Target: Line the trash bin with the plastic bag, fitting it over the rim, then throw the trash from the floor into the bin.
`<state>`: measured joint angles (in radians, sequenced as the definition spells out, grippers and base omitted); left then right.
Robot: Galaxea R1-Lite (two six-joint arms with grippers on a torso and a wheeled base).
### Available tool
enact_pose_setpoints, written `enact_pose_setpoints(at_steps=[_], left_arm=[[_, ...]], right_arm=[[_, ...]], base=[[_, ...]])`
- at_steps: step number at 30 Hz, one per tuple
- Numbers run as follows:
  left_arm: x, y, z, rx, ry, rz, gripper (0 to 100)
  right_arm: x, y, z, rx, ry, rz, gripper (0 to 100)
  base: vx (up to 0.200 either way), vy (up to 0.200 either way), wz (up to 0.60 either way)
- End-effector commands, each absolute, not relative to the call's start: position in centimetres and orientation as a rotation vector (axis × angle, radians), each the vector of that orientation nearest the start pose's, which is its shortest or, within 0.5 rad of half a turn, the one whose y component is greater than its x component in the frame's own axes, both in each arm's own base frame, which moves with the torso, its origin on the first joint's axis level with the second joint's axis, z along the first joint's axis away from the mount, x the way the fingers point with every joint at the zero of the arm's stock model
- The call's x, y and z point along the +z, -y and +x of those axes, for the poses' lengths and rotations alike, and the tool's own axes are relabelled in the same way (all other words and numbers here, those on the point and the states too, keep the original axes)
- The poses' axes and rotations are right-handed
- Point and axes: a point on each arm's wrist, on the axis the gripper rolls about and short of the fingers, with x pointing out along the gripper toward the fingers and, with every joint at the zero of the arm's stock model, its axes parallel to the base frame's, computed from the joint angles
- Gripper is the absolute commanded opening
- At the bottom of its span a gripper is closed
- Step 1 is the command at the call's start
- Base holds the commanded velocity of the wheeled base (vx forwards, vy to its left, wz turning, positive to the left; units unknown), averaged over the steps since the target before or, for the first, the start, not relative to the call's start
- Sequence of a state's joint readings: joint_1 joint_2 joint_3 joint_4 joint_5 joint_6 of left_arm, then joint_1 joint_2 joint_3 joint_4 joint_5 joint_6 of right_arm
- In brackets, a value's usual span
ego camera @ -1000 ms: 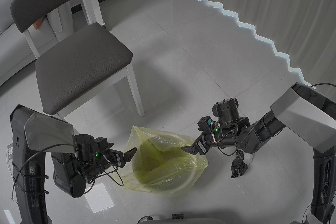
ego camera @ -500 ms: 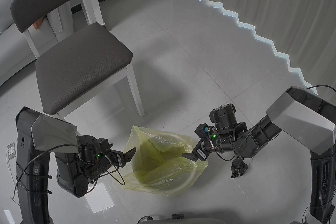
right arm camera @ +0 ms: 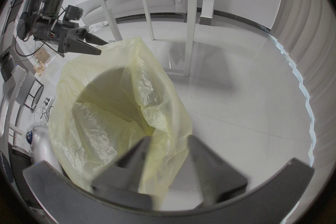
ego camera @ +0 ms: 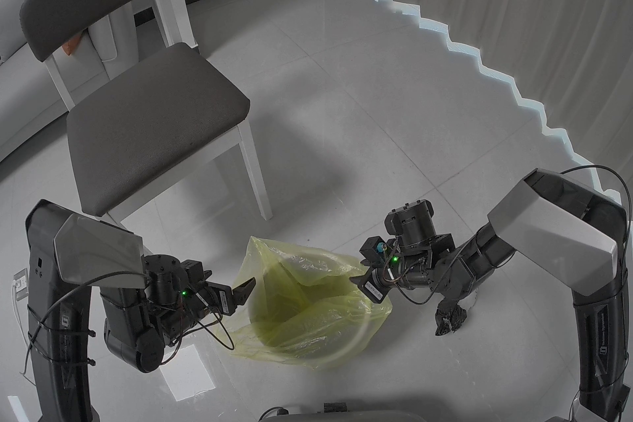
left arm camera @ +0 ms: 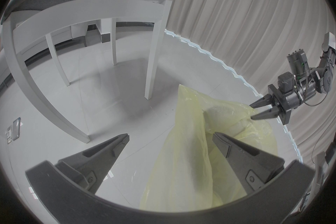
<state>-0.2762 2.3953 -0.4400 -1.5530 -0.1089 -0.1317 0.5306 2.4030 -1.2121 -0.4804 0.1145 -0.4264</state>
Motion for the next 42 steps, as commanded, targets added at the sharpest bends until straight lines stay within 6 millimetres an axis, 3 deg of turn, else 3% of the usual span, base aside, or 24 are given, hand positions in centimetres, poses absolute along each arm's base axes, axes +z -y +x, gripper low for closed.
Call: enact_pose_setpoints(at_steps=[1, 13, 21, 29, 30, 42], left_arm=[[-2.5, 9.1, 30.7, -0.359, -0.408, -0.096, 100], [-2.3, 9.1, 30.8, -0.36, -0.398, -0.097, 100], [-3.0, 9.1, 31.4, -0.346, -0.4, -0.096, 100], [-3.6, 9.4, 32.3, -0.357, -0.388, -0.1, 100], [-3.6, 9.5, 32.3, -0.361, -0.387, -0.1, 0], [-3.2, 8.9, 32.7, -0.342, -0.367, -0.107, 0]], right_arm=[[-0.1, -21.9, 37.7, 0.749, -0.57, -0.542, 0], [1.6, -20.7, 40.1, 0.685, -0.511, -0.508, 0], [0.3, -20.9, 39.7, 0.68, -0.545, -0.518, 0], [0.3, -20.7, 39.2, 0.682, -0.557, -0.521, 0], [0.4, -20.7, 39.1, 0.681, -0.555, -0.521, 0], [0.7, -20.7, 39.3, 0.643, -0.546, -0.529, 0]], base=[[0.0, 0.0, 0.0], [0.0, 0.0, 0.0], [0.0, 0.0, 0.0], [0.0, 0.0, 0.0], [0.0, 0.0, 0.0], [0.0, 0.0, 0.0]])
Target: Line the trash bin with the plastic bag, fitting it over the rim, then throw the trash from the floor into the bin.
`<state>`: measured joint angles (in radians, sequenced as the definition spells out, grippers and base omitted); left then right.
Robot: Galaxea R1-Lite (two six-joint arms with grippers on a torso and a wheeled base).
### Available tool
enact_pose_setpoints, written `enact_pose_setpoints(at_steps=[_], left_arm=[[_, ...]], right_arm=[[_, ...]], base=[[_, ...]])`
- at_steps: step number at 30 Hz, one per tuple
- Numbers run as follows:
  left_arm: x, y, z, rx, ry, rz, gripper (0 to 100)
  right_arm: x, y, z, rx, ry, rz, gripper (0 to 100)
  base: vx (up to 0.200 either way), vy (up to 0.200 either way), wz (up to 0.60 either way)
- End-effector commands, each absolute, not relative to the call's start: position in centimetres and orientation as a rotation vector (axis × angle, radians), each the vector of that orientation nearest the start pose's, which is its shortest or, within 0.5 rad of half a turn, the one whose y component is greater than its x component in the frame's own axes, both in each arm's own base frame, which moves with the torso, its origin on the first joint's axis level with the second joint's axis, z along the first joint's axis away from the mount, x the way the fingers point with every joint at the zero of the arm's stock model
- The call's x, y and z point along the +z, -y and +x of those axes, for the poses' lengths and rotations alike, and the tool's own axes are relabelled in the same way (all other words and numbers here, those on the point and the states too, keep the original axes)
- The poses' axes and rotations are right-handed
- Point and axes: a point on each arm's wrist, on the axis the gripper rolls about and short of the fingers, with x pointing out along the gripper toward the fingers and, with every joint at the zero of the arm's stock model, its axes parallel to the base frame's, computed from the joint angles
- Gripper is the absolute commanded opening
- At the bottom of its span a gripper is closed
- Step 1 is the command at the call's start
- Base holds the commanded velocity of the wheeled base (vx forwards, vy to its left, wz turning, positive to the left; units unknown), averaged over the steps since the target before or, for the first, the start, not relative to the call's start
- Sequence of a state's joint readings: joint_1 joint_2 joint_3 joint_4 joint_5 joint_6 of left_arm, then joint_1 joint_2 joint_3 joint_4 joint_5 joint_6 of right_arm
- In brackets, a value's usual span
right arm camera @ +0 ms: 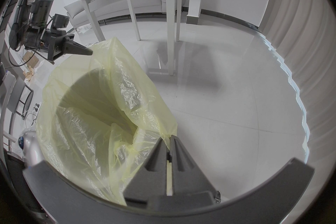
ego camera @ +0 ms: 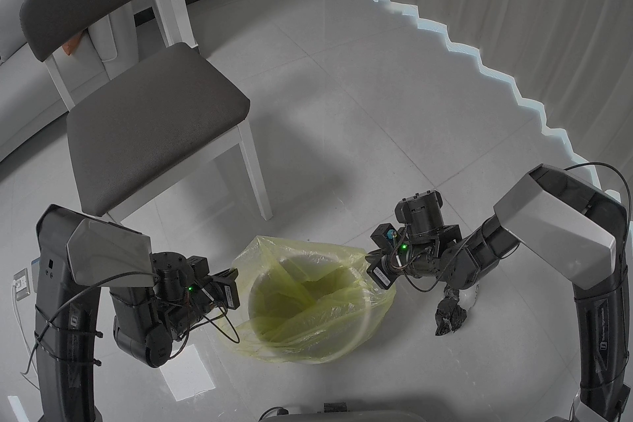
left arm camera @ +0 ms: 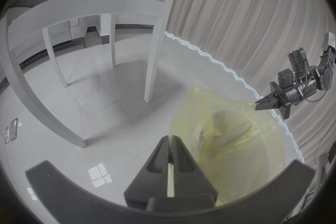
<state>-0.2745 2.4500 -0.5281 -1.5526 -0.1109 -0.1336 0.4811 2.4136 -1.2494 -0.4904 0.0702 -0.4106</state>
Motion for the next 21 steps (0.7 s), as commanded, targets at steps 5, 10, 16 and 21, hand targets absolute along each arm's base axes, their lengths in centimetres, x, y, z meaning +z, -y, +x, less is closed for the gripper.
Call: enact_pose_setpoints(at_steps=[5, 10, 16, 21], left_arm=[[-3.2, 8.1, 33.9, -0.314, -0.337, -0.117, 0], [-4.5, 7.9, 33.6, -0.304, -0.399, -0.114, 0], [-6.3, 8.6, 33.0, -0.319, -0.444, -0.108, 0], [-6.5, 9.0, 31.5, -0.335, -0.49, -0.102, 0]], right_arm=[[0.8, -20.6, 40.0, 0.613, -0.539, -0.507, 0], [-0.7, -20.7, 40.3, 0.602, -0.573, -0.482, 0], [-3.3, -20.4, 40.5, 0.599, -0.626, -0.488, 0], [-3.5, -20.2, 40.3, 0.594, -0.646, -0.475, 0]], base=[[0.0, 0.0, 0.0], [0.0, 0.0, 0.0], [0.0, 0.0, 0.0], [0.0, 0.0, 0.0]])
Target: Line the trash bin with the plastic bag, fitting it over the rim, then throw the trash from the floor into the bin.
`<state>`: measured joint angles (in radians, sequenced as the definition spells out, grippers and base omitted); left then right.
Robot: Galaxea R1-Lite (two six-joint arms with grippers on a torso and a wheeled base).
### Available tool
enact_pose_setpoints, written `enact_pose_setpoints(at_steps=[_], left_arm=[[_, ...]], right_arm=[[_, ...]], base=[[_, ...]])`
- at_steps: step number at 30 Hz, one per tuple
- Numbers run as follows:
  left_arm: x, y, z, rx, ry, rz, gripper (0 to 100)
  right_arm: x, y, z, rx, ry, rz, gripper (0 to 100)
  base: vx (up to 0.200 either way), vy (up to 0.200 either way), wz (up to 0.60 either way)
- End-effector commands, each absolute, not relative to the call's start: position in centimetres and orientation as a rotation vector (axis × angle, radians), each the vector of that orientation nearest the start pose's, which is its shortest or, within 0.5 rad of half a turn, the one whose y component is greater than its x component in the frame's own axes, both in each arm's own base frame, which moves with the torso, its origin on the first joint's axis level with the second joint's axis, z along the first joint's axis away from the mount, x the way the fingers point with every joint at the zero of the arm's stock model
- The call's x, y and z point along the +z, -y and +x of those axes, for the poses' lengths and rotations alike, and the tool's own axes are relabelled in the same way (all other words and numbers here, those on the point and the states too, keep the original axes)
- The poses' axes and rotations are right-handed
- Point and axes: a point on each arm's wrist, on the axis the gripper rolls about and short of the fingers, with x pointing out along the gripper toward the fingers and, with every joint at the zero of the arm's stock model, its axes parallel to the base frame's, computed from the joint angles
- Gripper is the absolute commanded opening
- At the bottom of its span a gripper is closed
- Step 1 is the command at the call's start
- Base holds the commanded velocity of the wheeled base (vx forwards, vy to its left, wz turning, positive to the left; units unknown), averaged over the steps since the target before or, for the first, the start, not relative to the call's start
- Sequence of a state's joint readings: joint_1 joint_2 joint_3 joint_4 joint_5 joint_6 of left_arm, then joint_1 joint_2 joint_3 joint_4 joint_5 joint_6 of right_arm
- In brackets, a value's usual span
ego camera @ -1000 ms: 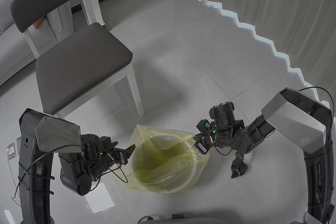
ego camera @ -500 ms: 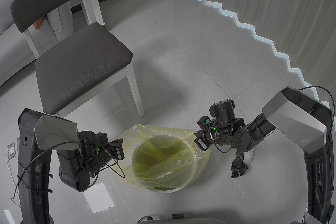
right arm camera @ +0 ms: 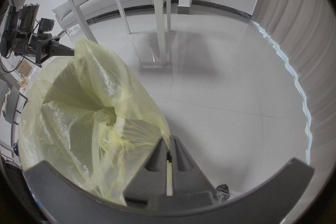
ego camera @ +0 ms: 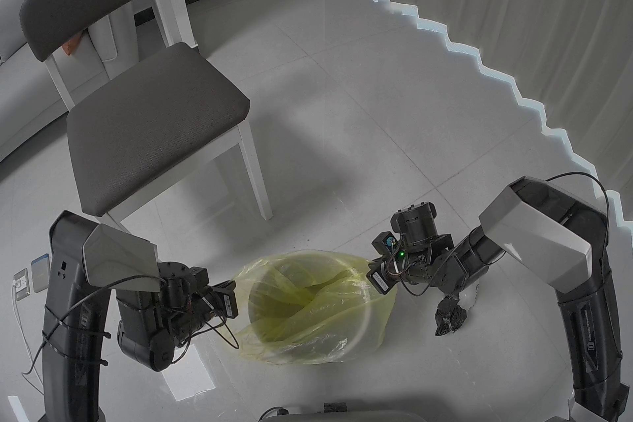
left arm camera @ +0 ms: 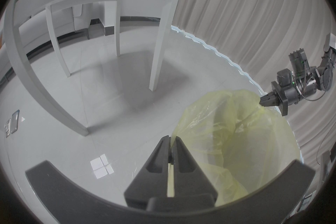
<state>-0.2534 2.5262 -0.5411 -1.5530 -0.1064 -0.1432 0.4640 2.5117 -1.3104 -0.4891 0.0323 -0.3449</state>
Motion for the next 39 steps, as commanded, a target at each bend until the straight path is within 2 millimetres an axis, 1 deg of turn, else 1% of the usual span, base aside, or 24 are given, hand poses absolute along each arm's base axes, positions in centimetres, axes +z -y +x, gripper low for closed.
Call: enact_pose_setpoints(at_steps=[1, 4, 10, 20, 21, 27, 30, 34, 35, 37, 39], left_arm=[[-6.3, 9.0, 30.9, -0.341, -0.506, -0.1, 0], [-6.1, 8.8, 30.3, -0.343, -0.524, -0.102, 0], [-6.4, 8.5, 29.6, -0.345, -0.558, -0.102, 0], [-5.6, 8.4, 29.7, -0.349, -0.535, -0.112, 0], [-5.4, 8.4, 29.7, -0.353, -0.531, -0.113, 0], [-5.2, 8.6, 29.7, -0.358, -0.523, -0.112, 0], [-5.0, 8.5, 29.8, -0.353, -0.517, -0.114, 0], [-4.1, 8.3, 29.9, -0.349, -0.49, -0.122, 0], [-3.3, 8.0, 29.7, -0.34, -0.479, -0.142, 0], [-2.2, 7.9, 29.5, -0.338, -0.458, -0.159, 0], [-1.5, 7.7, 29.0, -0.337, -0.45, -0.161, 0]], right_arm=[[-3.9, -20.0, 39.8, 0.597, -0.667, -0.477, 0], [-3.8, -19.8, 39.4, 0.599, -0.677, -0.482, 0], [-3.2, -19.6, 38.3, 0.608, -0.682, -0.485, 0], [-2.5, -19.2, 38.5, 0.594, -0.628, -0.472, 0], [-2.0, -19.2, 38.5, 0.592, -0.619, -0.466, 100], [-0.3, -18.6, 38.2, 0.586, -0.596, -0.448, 100], [-0.1, -18.3, 37.8, 0.585, -0.603, -0.446, 100], [-0.6, -18.1, 37.4, 0.588, -0.628, -0.45, 100], [-0.8, -18.1, 37.5, 0.589, -0.633, -0.453, 100], [-1.3, -18.2, 37.8, 0.588, -0.637, -0.453, 100], [-2.2, -18.0, 38.7, 0.575, -0.645, -0.454, 100]], base=[[0.0, 0.0, 0.0], [0.0, 0.0, 0.0], [0.0, 0.0, 0.0], [0.0, 0.0, 0.0], [0.0, 0.0, 0.0], [0.0, 0.0, 0.0], [0.0, 0.0, 0.0], [0.0, 0.0, 0.0], [0.0, 0.0, 0.0], [0.0, 0.0, 0.0], [0.0, 0.0, 0.0]])
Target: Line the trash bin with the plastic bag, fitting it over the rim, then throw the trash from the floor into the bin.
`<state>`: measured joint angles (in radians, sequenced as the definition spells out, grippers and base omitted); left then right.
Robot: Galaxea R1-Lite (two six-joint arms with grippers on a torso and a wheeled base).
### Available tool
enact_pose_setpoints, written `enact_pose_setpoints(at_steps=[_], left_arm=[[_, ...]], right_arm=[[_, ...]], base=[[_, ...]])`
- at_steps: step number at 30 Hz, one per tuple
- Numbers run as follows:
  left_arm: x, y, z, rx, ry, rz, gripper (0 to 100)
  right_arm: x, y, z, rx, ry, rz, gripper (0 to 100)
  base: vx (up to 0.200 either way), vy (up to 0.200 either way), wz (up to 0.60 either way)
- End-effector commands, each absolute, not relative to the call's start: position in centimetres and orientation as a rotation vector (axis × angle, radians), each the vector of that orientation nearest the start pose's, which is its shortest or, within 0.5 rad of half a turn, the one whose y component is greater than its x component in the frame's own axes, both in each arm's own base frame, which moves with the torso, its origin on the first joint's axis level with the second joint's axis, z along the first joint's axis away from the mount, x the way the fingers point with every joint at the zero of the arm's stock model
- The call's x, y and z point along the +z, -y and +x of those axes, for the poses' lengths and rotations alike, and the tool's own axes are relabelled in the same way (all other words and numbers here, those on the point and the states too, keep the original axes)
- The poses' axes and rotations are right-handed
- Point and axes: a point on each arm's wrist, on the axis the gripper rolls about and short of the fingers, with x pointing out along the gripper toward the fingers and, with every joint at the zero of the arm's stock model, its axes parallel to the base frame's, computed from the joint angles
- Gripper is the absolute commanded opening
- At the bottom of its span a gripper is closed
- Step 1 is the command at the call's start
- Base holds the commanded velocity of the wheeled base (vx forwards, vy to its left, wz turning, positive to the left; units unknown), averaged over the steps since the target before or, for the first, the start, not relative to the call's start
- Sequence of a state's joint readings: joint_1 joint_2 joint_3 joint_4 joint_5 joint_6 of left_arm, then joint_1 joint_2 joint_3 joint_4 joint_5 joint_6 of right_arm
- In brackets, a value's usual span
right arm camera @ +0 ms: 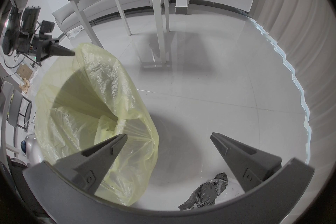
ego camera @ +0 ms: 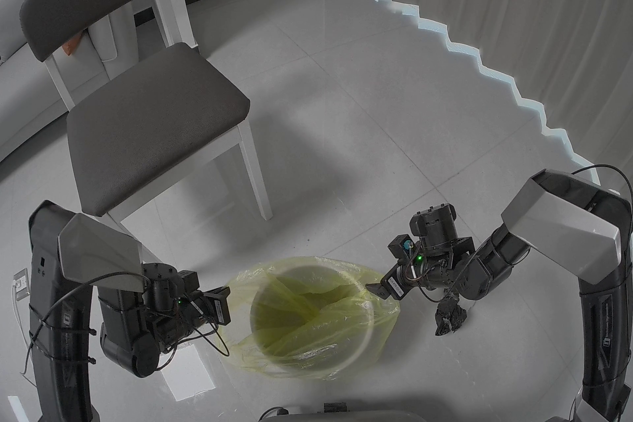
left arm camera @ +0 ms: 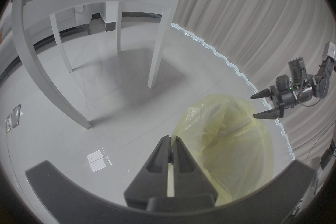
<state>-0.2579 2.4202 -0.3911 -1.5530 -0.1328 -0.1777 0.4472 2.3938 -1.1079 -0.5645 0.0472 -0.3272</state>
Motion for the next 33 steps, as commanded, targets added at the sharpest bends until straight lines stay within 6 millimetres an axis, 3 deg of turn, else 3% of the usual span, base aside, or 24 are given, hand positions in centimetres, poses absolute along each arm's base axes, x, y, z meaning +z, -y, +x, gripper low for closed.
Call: enact_pose_setpoints(at_steps=[1, 8, 12, 15, 22, 23, 33], left_arm=[[-1.2, 7.7, 28.8, -0.338, -0.447, -0.161, 0], [-0.9, 7.5, 28.1, -0.338, -0.46, -0.159, 0], [-1.8, 7.5, 28.1, -0.334, -0.49, -0.155, 0], [-4.3, 7.5, 27.7, -0.323, -0.577, -0.14, 0], [-4.5, 7.8, 28.2, -0.339, -0.573, -0.187, 0], [-4.3, 7.9, 28.3, -0.345, -0.568, -0.197, 100], [-2.6, 6.3, 27.8, -0.317, -0.543, -0.241, 100]], right_arm=[[-2.6, -18.0, 39.0, 0.571, -0.646, -0.457, 100], [-4.2, -17.7, 40.0, 0.559, -0.699, -0.469, 100], [-4.7, -18.0, 40.2, 0.567, -0.712, -0.487, 100], [-4.9, -18.3, 40.4, 0.585, -0.735, -0.52, 100], [-4.7, -18.1, 40.4, 0.579, -0.737, -0.515, 100], [-4.6, -18.1, 40.4, 0.578, -0.734, -0.513, 100], [-3.7, -17.5, 40.1, 0.57, -0.735, -0.506, 100]], base=[[0.0, 0.0, 0.0], [0.0, 0.0, 0.0], [0.0, 0.0, 0.0], [0.0, 0.0, 0.0], [0.0, 0.0, 0.0], [0.0, 0.0, 0.0], [0.0, 0.0, 0.0]])
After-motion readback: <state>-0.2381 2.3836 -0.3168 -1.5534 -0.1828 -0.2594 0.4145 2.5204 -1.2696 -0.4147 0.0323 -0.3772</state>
